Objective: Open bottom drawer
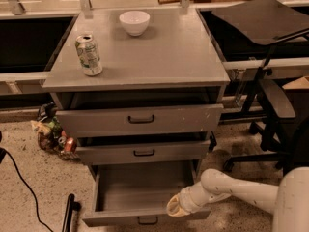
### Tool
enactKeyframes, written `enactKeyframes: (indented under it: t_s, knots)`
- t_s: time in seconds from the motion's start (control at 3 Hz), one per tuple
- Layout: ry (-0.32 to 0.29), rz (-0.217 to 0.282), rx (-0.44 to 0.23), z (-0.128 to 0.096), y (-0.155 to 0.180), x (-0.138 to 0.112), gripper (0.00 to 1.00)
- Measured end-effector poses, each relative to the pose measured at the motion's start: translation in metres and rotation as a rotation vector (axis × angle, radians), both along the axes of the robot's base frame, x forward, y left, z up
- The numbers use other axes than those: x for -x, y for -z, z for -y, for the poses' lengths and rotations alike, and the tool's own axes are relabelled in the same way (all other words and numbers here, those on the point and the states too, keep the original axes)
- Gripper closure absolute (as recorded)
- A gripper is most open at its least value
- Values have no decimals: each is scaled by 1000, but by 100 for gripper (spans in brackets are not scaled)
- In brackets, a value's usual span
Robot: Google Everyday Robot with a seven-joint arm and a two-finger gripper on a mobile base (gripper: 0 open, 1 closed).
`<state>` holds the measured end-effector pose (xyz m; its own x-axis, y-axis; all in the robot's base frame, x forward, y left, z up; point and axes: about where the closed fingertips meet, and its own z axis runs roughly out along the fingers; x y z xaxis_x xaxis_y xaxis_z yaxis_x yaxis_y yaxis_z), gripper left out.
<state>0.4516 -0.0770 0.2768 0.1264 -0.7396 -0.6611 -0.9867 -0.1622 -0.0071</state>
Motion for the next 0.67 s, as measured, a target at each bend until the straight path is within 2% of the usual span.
enactKeyframes:
  t_s: [0.33,0.67]
  knots:
    - [25,53,-16,15,-20,-7,34]
    - [39,67,-30,23,-27,-15,11]
